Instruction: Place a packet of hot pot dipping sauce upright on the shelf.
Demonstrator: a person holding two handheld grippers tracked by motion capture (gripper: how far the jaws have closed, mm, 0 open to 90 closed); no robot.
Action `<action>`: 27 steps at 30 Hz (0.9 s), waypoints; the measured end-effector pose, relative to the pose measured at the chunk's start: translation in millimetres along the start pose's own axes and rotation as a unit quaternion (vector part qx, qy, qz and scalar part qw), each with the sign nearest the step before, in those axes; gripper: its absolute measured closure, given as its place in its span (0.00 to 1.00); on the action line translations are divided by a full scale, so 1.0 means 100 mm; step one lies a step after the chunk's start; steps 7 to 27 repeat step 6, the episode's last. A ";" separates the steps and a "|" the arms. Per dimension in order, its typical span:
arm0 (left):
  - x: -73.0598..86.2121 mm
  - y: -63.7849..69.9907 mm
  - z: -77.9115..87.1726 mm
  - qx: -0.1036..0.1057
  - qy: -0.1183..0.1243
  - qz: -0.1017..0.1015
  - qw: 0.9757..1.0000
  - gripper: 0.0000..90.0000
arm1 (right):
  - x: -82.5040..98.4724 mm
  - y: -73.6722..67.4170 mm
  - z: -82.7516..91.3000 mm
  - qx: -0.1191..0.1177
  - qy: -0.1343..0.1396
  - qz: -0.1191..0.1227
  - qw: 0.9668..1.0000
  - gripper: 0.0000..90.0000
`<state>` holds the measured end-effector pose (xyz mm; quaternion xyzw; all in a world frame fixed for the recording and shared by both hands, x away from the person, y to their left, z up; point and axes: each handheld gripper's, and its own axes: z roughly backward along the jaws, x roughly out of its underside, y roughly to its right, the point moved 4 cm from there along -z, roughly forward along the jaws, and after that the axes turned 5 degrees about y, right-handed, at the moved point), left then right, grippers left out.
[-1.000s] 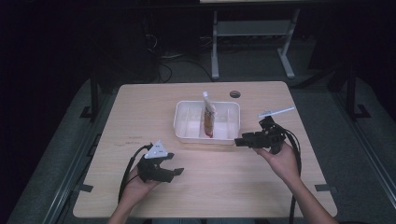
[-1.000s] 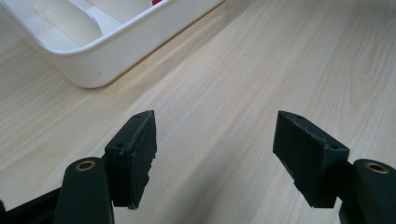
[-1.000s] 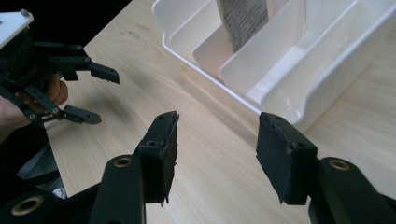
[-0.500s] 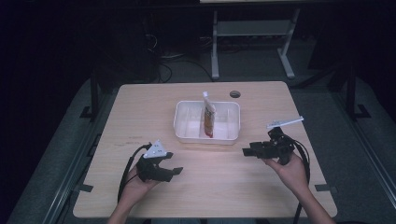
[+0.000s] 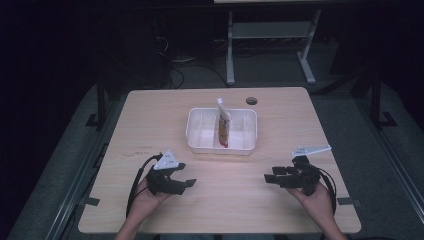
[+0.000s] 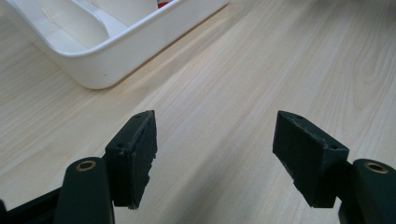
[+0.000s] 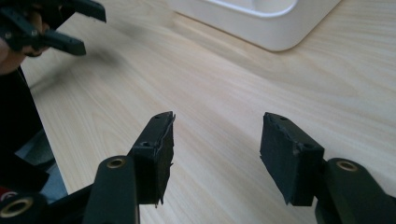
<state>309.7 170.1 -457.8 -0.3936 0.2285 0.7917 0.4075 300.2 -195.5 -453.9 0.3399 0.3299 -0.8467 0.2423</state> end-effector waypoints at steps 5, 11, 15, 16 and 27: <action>-0.01 0.00 0.00 0.000 0.004 -0.002 1.000 0.33 | 0.09 -0.01 0.09 -0.003 0.015 0.015 1.000 0.46; -0.01 0.01 0.00 0.000 0.004 -0.002 1.000 0.33 | 0.12 -0.01 0.10 0.003 0.018 0.014 1.000 0.47; -0.01 0.01 0.00 0.000 0.004 -0.002 1.000 0.33 | 0.12 -0.01 0.10 0.003 0.018 0.014 1.000 0.47; -0.01 0.01 0.00 0.000 0.004 -0.002 1.000 0.33 | 0.12 -0.01 0.10 0.003 0.018 0.014 1.000 0.47; -0.01 0.01 0.00 0.000 0.004 -0.002 1.000 0.33 | 0.12 -0.01 0.10 0.003 0.018 0.014 1.000 0.47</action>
